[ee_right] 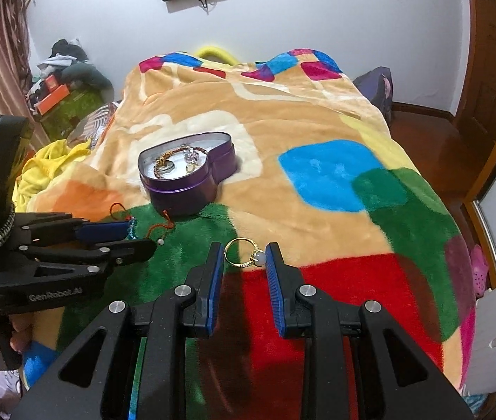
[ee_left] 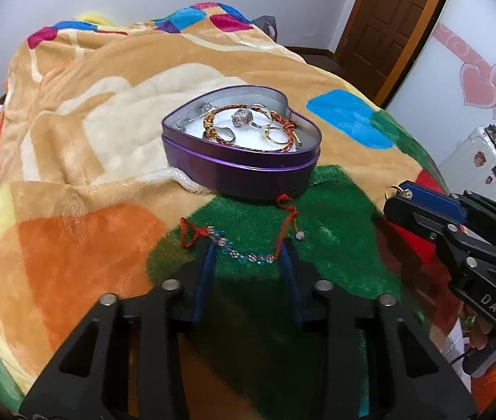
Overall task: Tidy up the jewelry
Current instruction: 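Grasp the gold ring with the right tool while the left tool grasps the blue-beaded bracelet, then carry both items over the tin and open both tools to drop them in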
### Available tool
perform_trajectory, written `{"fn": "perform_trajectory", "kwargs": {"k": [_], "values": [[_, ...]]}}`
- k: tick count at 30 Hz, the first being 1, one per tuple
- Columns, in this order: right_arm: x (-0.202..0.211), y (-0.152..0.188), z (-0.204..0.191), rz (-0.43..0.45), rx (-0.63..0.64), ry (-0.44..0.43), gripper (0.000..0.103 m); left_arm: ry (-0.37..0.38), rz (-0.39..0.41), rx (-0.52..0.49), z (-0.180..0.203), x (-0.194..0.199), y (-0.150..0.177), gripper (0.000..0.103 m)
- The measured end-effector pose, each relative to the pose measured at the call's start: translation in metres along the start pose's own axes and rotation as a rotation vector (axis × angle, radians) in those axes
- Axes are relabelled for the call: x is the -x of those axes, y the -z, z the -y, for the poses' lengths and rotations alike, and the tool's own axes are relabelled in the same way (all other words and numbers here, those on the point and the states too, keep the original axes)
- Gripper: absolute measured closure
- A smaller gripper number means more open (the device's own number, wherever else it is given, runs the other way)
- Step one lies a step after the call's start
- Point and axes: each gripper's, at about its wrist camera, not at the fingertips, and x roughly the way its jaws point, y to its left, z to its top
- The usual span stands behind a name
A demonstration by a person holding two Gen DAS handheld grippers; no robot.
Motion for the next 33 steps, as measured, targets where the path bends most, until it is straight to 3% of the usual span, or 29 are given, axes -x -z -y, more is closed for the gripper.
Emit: {"fn": "perform_trajectory", "kwargs": {"k": [2, 11, 22, 33], "values": [[0.001, 0.000, -0.001, 0.004, 0.004, -0.004, 0.081, -0.008, 0.007, 0.007, -0.002, 0.001, 0.000, 0.088], [0.007, -0.011, -0.007, 0.039, 0.009, -0.019, 0.081, -0.026, 0.066, -0.006, -0.001, 0.023, -0.001, 0.088], [0.018, -0.034, -0.015, 0.111, 0.014, -0.031, 0.081, -0.028, 0.202, -0.037, 0.007, 0.067, -0.025, 0.088], [0.015, -0.052, -0.023, 0.149, 0.012, -0.052, 0.081, -0.026, 0.276, -0.031, -0.002, 0.084, -0.046, 0.088]]}}
